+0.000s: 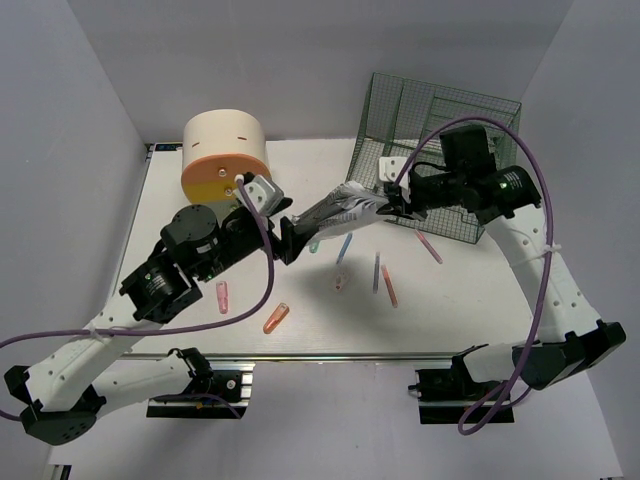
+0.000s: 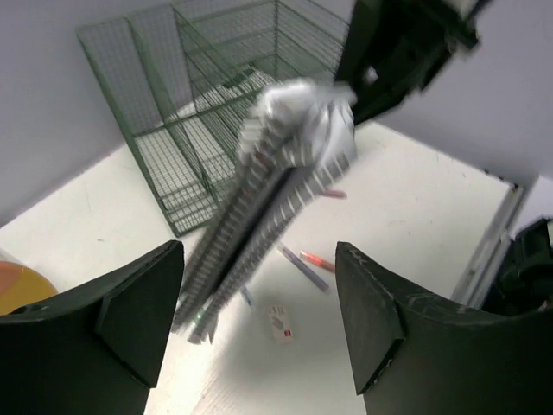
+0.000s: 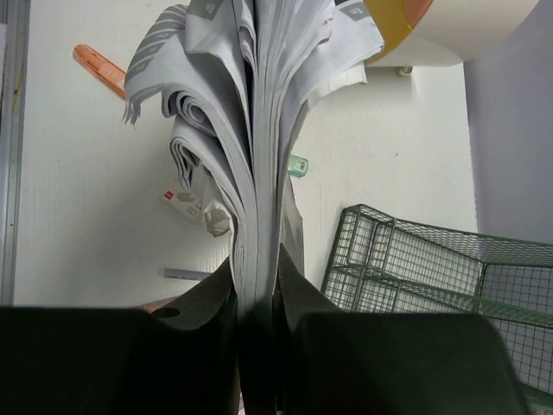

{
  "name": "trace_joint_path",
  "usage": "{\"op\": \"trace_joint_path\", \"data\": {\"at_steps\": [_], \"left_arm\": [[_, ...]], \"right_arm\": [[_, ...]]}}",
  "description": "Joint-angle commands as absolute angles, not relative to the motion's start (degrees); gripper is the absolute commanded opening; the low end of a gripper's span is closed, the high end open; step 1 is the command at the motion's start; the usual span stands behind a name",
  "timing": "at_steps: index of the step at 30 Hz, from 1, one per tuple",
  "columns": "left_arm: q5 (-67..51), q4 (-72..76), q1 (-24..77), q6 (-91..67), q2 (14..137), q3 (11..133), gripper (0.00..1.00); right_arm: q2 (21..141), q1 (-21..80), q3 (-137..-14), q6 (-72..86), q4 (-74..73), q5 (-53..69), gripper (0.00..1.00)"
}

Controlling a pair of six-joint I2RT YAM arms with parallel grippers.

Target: Organize the desk

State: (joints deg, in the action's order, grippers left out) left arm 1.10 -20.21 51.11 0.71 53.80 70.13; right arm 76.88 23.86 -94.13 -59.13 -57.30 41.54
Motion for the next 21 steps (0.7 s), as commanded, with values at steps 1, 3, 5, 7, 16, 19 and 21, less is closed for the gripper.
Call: {"op": "trace_joint_path", "data": {"at_steps": [1,3,5,7,16,19,21], "left_arm": [[-3.33,-20.05,51.33,3.07,52.47,65.49,0.81],[-5.79,-19.69,51.33,4.22,52.64,62.6,0.82],[-7.11,-18.9,51.33,5.88,53.26,60.83,0.85],[-7.64,-17.5,51.33,7.11,54.4,58.55,0.9],[-4.22,-8.45,51.33,13.62,56.25,53.62,0.98],[-1.85,-6.6,51.33,14.59,56.16,53.52,0.98],[-0.88,-5.63,51.33,14.85,55.29,53.26,0.98]], "right_arm": [[76.55,23.82,-100.36,-57.31,-54.14,44.73,0.0],[77.34,24.08,-101.33,-56.87,-55.54,45.09,0.0],[77.69,24.17,-102.3,-56.43,-56.68,45.53,0.0],[78.13,24.26,-102.92,-55.81,-57.48,46.05,0.0],[77.52,25.49,-101.69,-56.6,-60.64,48.08,0.0],[77.26,26.01,-101.08,-57.39,-61.79,47.81,0.0],[76.99,26.19,-100.29,-57.57,-61.79,47.02,0.0]]}}
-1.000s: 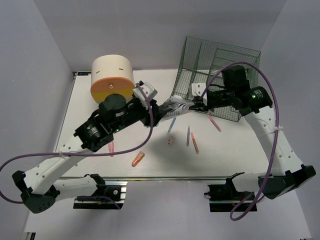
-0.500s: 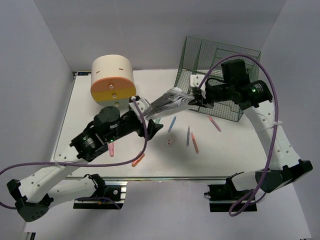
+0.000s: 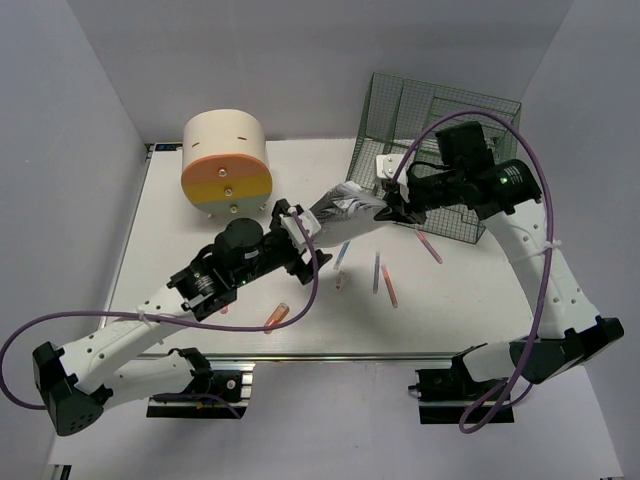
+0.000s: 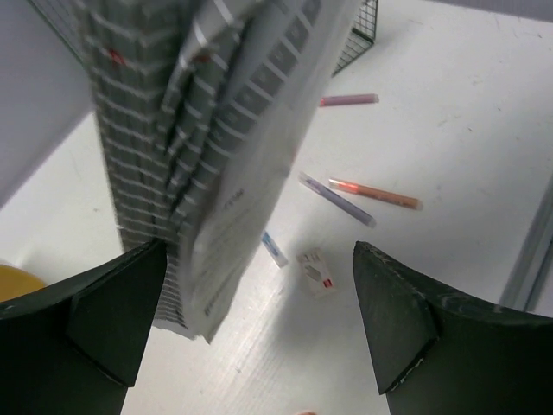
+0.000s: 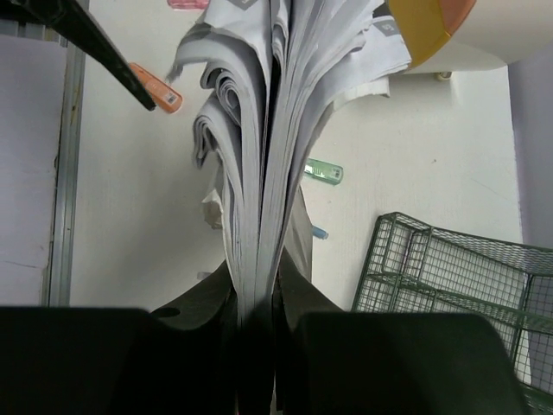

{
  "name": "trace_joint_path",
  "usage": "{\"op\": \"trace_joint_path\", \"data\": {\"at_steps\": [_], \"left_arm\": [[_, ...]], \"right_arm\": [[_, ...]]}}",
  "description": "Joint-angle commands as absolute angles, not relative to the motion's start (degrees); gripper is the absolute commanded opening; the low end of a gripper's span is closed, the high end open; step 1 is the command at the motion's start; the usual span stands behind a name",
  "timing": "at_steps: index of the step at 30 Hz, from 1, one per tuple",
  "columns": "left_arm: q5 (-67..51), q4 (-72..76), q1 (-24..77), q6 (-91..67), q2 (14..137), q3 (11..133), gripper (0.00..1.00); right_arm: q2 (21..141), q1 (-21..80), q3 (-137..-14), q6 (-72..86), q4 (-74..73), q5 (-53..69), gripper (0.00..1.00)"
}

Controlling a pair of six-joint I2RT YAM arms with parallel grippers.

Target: Organize the desk

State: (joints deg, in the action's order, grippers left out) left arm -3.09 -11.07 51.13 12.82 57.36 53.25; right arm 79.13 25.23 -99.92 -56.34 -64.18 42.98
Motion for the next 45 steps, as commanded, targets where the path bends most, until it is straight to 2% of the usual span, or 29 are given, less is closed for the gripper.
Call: {"op": "trace_joint_path", "data": {"at_steps": [1,9,19,34,45], "left_arm": [[-0.97,-5.36,51.33,15.2,54.76,53.17,0.98],[3.78,-5.0,51.94,16.0,49.31,49.75,0.98],[-10.28,-5.98,51.33,17.66,52.82,49.48,0.98],[3.25,3.68,51.33,19.95,50.36,45.18,0.98],[-10.1,3.26,51.33,21.09,54.31,45.79,0.95]], "right_arm": [[76.82,26.19,-100.02,-57.48,-61.27,46.76,0.0],[75.67,26.37,-99.05,-57.22,-60.64,46.93,0.0],[77.34,27.95,-100.81,-59.59,-64.07,49.13,0.0],[73.92,29.45,-97.82,-62.75,-65.13,48.87,0.0],[74.09,30.94,-96.07,-66.09,-67.06,51.86,0.0]]}}
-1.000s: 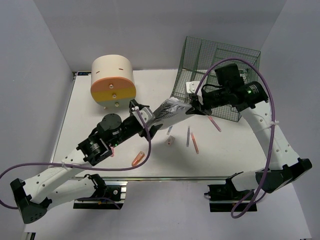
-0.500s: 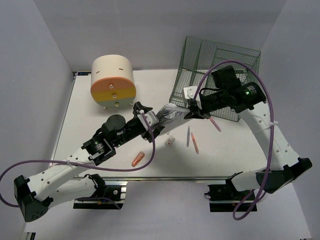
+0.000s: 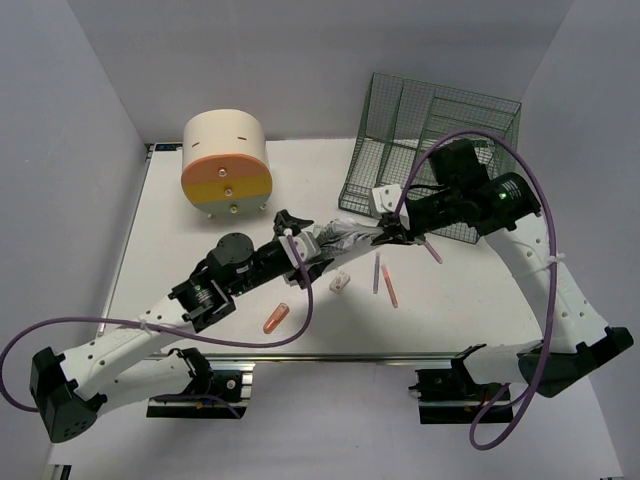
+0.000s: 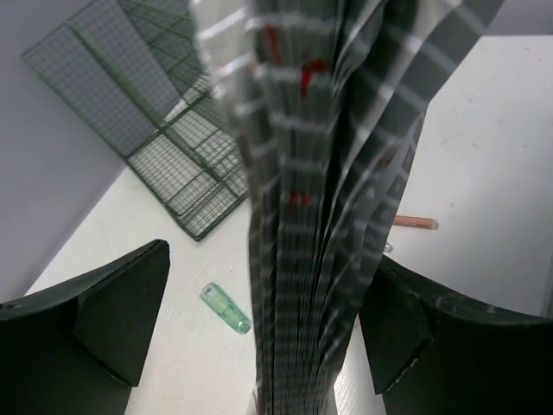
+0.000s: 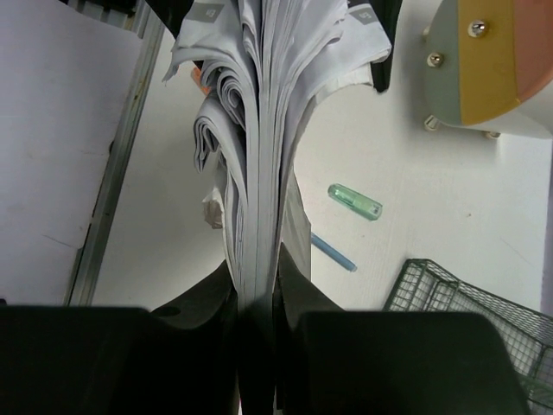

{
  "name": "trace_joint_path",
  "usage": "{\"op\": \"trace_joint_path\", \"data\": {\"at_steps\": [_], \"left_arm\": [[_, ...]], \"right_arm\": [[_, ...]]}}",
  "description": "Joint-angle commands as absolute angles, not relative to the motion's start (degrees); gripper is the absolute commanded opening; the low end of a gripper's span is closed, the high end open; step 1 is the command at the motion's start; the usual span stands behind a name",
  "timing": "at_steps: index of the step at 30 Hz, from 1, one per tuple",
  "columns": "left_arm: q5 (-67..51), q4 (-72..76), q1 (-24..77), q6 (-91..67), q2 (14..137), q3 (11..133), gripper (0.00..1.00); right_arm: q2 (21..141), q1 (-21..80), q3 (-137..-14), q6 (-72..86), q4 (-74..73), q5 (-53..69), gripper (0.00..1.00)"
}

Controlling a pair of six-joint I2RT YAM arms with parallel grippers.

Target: Organize the desk

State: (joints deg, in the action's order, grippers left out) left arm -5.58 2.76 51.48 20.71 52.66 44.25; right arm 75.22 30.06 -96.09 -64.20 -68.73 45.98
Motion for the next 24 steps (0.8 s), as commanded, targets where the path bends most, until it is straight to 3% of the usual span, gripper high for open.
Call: {"op": "trace_joint_path", "data": {"at_steps": [1,7,12,15,20,21,22,23,24], "left_arm": [[-10.54,2.9,51.33,21.09,55.1,46.31,0.93],[-13.1,0.35,51.33,21.44,58.18,49.74,0.66],[-11.96,-0.88,51.33,20.13,57.05,50.19,0.2],[-11.25,-0.62,51.33,19.43,55.99,49.66,0.03],[-11.51,-1.4,51.33,17.06,55.46,50.45,0.0],[-11.34,-1.93,51.33,15.48,55.55,51.15,0.0],[-11.34,-2.54,51.33,13.29,55.98,52.98,0.0],[-11.16,-3.94,51.33,12.31,56.16,53.78,0.0],[-10.12,-4.65,51.33,10.3,56.25,54.75,0.0]], "right_arm": [[74.09,31.2,-95.89,-66.09,-66.71,51.77,0.0],[72.78,31.73,-94.4,-65.13,-65.39,49.75,0.0],[71.54,31.38,-92.82,-62.06,-61.79,45.88,0.0],[70.93,31.29,-91.93,-61.26,-60.73,45.0,0.0],[71.46,31.46,-91.93,-57.67,-58.98,44.74,0.0],[71.37,31.38,-91.76,-56.35,-56.97,44.39,0.02],[71.02,31.38,-91.5,-53.03,-55.47,43.69,0.15],[70.75,31.38,-90.8,-51.17,-53.81,42.2,0.39],[70.32,31.29,-90.36,-49.59,-52.48,41.32,0.49]]}}
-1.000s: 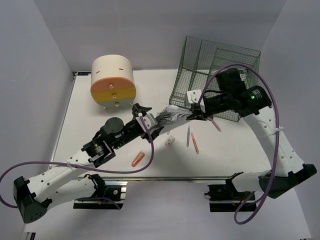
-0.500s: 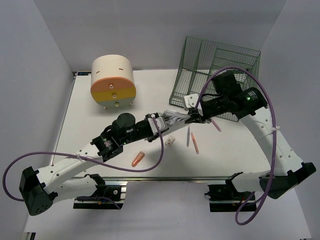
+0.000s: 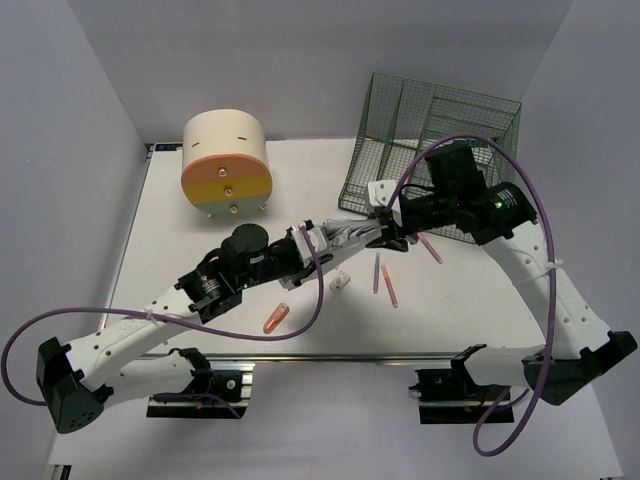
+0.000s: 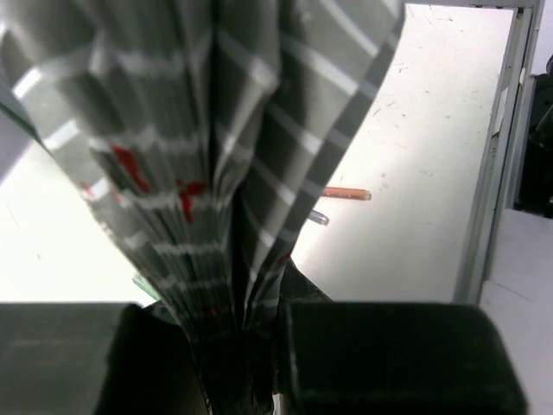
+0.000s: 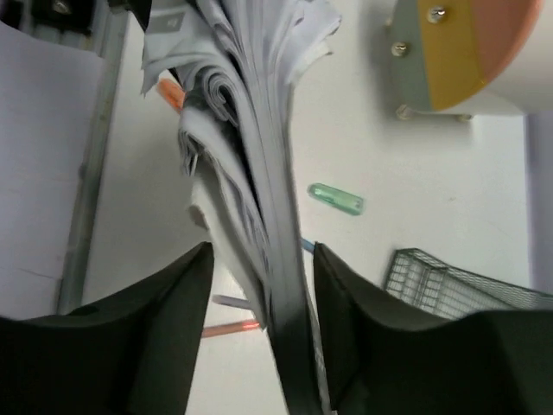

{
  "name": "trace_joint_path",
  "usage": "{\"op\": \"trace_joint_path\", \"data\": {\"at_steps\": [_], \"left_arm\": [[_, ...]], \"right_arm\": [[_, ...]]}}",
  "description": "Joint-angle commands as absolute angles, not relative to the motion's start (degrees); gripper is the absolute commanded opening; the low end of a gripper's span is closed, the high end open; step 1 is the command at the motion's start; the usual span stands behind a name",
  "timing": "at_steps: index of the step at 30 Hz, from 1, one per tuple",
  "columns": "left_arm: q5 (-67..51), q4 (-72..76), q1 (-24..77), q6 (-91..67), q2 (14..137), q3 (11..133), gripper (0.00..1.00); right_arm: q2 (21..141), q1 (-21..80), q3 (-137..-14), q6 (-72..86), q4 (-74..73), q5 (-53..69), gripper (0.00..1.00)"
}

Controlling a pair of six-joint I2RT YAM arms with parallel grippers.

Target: Organize the desk

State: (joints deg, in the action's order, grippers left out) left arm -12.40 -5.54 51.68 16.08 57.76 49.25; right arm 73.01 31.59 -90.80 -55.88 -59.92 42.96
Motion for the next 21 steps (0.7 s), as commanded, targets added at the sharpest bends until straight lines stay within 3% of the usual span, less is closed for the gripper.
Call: {"op": "trace_joint_path", "data": {"at_steps": [1,2,3,5,13,15,16,17,18,21], "left_arm": [[-8.98,-5.18,51.33,9.41,56.51,56.41,0.0],[-7.92,-6.14,51.33,8.88,56.51,57.03,0.0],[-5.56,-6.33,51.33,7.66,56.25,57.39,0.0],[-2.91,-6.07,51.33,6.07,55.81,57.83,0.0],[9.56,-1.59,51.33,1.32,56.86,57.92,0.0],[10.89,2.17,51.33,0.62,57.91,58.27,0.0],[12.03,3.15,51.33,0.7,59.49,58.62,0.0],[12.65,5.34,51.33,-1.04,60.2,58.97,0.0],[13.35,6.58,51.33,-1.49,61.08,59.76,0.0],[15.03,10.54,51.33,-1.93,65.47,62.56,0.0]], "right_arm": [[69.7,31.38,-90.18,-48.27,-49.69,40.26,0.59],[69.35,31.29,-90.09,-45.21,-48.44,38.17,0.62],[68.91,31.2,-90.0,-43.35,-47.3,36.93,0.74],[67.68,31.2,-90.09,-38.79,-43.61,32.81,0.86],[61.62,29.88,-87.37,-21.99,-29.28,11.8,0.89],[60.47,29.1,-86.05,-19.88,-26.46,7.22,0.74],[58.99,29.0,-84.3,-19.34,-25.41,5.99,0.58],[58.28,28.74,-83.59,-18.73,-24.53,5.45,0.2],[57.75,28.39,-82.8,-18.2,-23.56,5.28,0.04],[54.77,27.86,-79.03,-17.23,-21.54,5.19,0.0]]}}
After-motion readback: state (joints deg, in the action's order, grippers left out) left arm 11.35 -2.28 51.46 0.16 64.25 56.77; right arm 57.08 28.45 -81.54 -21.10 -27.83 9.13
